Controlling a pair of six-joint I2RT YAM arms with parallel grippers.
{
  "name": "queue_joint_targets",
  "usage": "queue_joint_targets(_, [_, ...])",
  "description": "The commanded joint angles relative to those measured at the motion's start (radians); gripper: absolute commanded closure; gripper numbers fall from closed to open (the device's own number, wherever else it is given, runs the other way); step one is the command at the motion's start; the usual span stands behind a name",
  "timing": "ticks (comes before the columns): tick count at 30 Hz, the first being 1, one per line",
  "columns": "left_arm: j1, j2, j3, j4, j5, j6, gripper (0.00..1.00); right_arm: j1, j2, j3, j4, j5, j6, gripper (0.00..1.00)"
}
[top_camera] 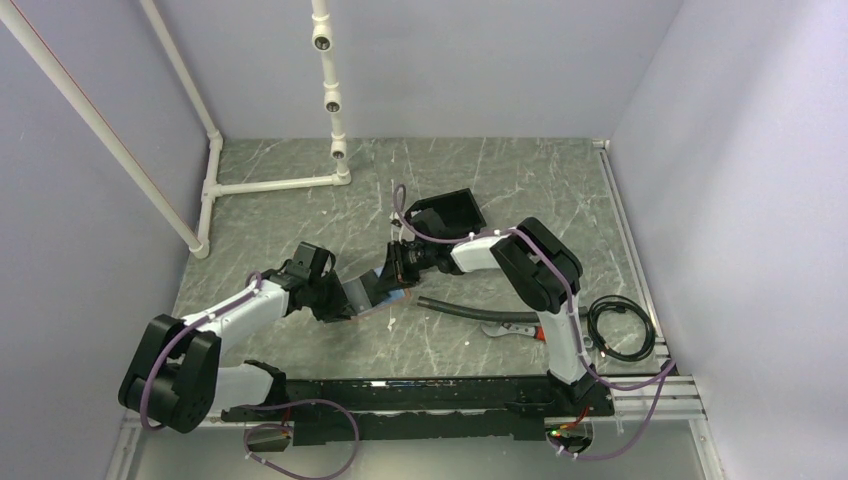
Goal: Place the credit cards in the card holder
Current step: Insert the credit card into the card holder.
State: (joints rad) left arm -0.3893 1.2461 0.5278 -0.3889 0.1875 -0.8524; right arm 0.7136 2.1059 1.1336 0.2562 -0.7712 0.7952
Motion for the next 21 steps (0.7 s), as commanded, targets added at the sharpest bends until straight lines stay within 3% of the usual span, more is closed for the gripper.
queue_joint_targets(1, [-0.004,-0.045,-0.003,-0.020,-0.007,-0.016,0.68,0.018,-0.035,0.050,-0.161,0.128,-0.155,0.75])
queue_joint_targets(6, [0.033,-0.145,0.037,-0.114,-0.042,-0.006,0.64,0.020,-0.064,0.131,-0.424,0.234,-0.335,0.62])
queue_joint_targets(12, [0.109,-0.156,0.016,-0.130,-0.058,0.011,0.70,0.024,-0.068,0.176,-0.506,0.254,-0.420,0.56])
queue_joint_targets(15, [0.121,-0.097,-0.011,-0.070,-0.037,0.027,0.76,0.031,-0.041,0.202,-0.503,0.228,-0.417,0.61])
queue_joint_targets(21, [0.121,0.084,-0.027,0.113,0.054,0.019,0.90,0.094,-0.007,0.224,-0.464,0.196,-0.390,0.81])
